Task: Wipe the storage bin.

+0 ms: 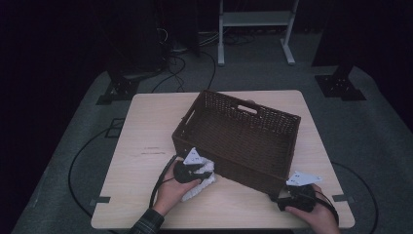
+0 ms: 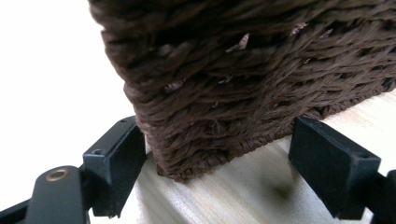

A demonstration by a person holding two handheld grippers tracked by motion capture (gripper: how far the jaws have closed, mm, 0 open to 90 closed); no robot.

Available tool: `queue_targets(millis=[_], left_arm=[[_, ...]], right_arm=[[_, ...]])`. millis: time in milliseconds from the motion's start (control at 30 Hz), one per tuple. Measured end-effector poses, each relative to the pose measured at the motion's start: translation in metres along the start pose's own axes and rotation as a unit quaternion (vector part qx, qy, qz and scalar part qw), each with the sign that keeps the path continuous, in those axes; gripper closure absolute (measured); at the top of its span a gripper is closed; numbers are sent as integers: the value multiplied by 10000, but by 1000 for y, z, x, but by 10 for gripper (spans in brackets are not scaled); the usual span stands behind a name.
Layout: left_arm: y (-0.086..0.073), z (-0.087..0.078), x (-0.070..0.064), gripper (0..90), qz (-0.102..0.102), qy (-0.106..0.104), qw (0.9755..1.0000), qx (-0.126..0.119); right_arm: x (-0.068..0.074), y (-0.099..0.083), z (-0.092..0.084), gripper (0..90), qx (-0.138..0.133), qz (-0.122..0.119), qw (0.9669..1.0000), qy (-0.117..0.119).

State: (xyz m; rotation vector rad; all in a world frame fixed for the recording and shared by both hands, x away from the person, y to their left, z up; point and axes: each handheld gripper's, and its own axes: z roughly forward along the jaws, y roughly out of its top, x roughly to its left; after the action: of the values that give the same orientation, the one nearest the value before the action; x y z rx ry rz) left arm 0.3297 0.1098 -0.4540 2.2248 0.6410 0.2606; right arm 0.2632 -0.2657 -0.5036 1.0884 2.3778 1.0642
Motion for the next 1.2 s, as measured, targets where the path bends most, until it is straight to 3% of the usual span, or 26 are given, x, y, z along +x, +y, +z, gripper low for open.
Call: queue_targets(millis=[367, 567, 1200], left_arm=[[13, -22, -3, 689, 3, 8, 9989, -479], [20, -27, -7, 690, 71, -14, 9980, -621], [9, 5, -6, 688, 30, -197, 9997, -114]], right_arm=[[0, 0, 0, 183, 0, -2, 10000, -1], [0, 0, 0, 183, 0, -3, 10000, -2], [0, 0, 0, 183, 1, -1, 10000, -3]])
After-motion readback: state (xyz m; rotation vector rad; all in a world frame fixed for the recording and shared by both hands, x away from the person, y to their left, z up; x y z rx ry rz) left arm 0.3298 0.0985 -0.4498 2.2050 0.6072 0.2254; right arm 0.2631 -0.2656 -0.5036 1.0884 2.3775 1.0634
